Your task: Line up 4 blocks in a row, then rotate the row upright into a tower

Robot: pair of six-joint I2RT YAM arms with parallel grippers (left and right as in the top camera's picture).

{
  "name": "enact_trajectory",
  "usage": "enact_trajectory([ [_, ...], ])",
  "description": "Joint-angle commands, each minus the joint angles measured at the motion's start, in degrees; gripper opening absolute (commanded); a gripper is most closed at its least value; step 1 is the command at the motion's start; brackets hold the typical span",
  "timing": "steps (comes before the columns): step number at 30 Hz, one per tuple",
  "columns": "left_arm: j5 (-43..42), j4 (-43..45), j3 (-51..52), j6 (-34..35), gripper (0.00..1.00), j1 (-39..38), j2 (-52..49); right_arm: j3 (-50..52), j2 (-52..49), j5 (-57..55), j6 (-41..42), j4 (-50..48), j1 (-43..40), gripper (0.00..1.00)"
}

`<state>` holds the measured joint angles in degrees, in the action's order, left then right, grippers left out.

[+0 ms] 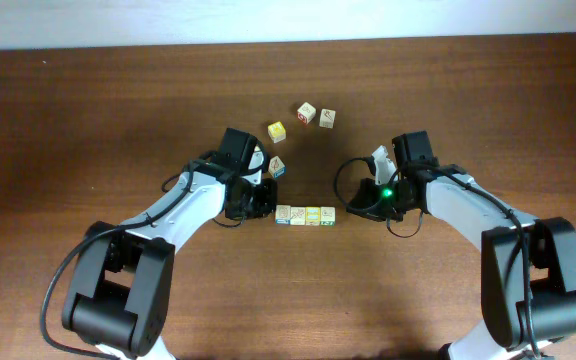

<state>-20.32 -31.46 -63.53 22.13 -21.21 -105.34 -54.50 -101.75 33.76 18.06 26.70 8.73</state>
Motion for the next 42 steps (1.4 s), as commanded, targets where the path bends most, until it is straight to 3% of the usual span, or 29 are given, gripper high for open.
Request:
enact_trajectory([
  [1, -0.20, -0.72, 0.66, 0.31, 0.00, -0.07, 0.13, 0.61, 0.13, 0.09, 0.31, -0.15, 0.37, 0.04],
  [42, -0.35, 0.61, 0.70, -1.18, 0.00, -1.31, -1.64, 0.61, 0.13, 0.13, 0.28, -0.11, 0.37, 0.04],
])
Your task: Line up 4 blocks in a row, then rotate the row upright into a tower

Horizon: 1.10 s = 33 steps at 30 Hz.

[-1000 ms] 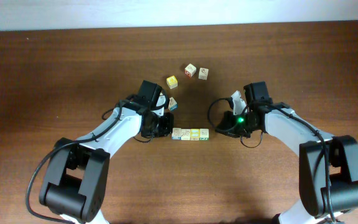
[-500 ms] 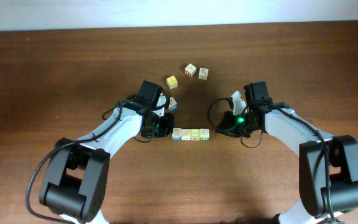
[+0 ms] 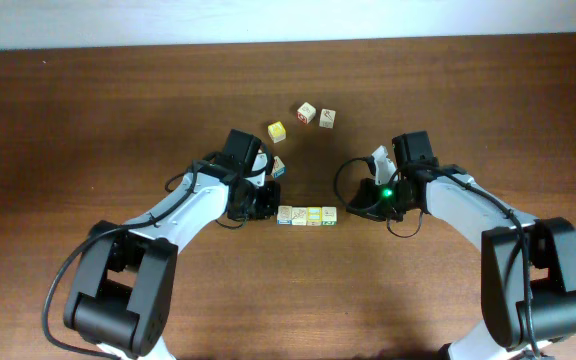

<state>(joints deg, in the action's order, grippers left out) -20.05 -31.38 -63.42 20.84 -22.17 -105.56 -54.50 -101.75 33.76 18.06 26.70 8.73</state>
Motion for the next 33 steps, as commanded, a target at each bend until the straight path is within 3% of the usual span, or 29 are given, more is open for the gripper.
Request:
enact_trajectory([
  [1, -0.70, 0.55, 0.59, 0.11, 0.00, -0.35, -1.49, 0.61, 0.13, 0.17, 0.28, -0.07, 0.37, 0.04],
  [33, -1.77, 0.74, 0.59, 0.13, 0.00, -0.33, -1.49, 0.17, -1.70, 8.07, -0.22, -0.59, 4.07, 0.04],
])
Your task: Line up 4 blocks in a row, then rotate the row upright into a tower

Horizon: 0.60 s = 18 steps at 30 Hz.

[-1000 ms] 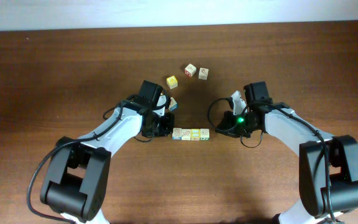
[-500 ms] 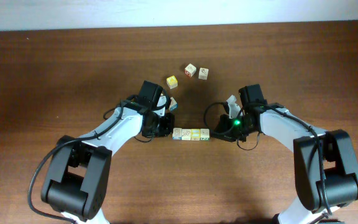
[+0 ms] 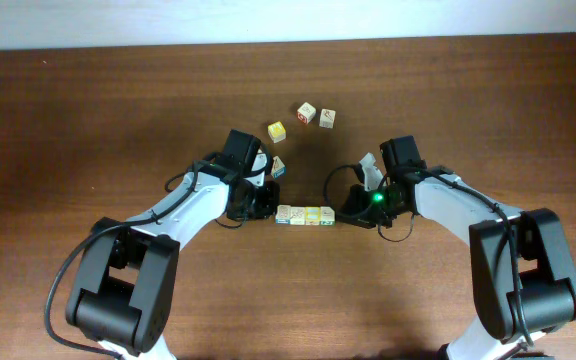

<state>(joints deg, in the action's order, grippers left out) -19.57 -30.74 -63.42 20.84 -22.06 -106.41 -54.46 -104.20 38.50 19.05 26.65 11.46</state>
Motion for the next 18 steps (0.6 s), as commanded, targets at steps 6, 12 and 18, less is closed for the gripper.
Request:
enact_trajectory([
  [6, -2.27, 0.13, 0.59, 0.11, 0.00, -0.44, -0.63, 0.13, 4.22, 3.28, -1.18, -1.20, 3.69, 0.04],
  [12, -2.29, 0.13, 0.59, 0.11, 0.00, -0.44, -0.63, 0.13, 8.83, 3.26, -0.52, -1.42, 4.46, 0.04],
  [18, -2.29, 0.13, 0.59, 0.11, 0.00, -0.44, -0.63, -0.83, 9.73, 2.80, 0.13, -2.05, 7.32, 0.04],
])
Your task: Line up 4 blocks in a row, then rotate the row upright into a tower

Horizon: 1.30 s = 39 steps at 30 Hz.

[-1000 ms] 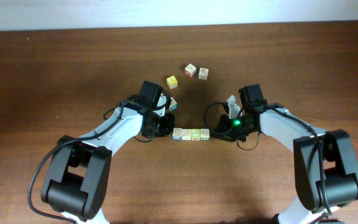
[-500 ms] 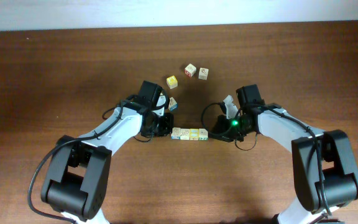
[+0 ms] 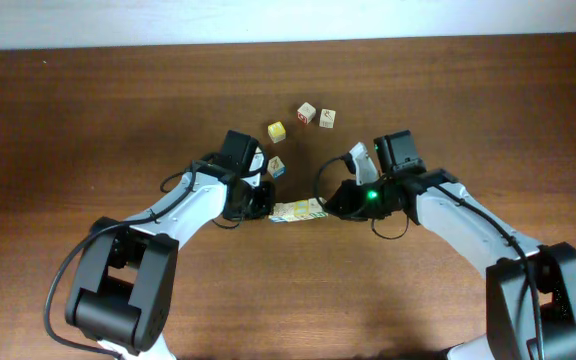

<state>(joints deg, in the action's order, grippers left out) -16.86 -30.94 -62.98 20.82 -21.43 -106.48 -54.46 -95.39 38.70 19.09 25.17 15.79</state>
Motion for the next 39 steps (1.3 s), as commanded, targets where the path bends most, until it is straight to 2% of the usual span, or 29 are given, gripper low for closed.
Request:
enact_trajectory([
  [1, -5.01, 0.33, 0.15, 0.13, 0.00, -1.07, -0.57, -1.07, 0.92, 1.90, 0.22, -0.57, 3.58, 0.04],
  [18, -5.81, 0.52, 0.15, 0.11, 0.00, -1.07, -0.57, -2.89, -1.46, -6.93, 4.68, -3.85, 11.85, 0.04],
  [32, -6.25, 0.59, 0.13, -0.46, 0.00, -0.66, -0.57, -2.89, -1.60, -10.54, 5.90, -4.68, 14.34, 0.04],
  [39, -6.23, -0.76, 0.15, 2.14, 0.00, 1.53, -0.57, -2.89, -2.49, -12.63, 6.95, -5.81, 14.95, 0.04],
])
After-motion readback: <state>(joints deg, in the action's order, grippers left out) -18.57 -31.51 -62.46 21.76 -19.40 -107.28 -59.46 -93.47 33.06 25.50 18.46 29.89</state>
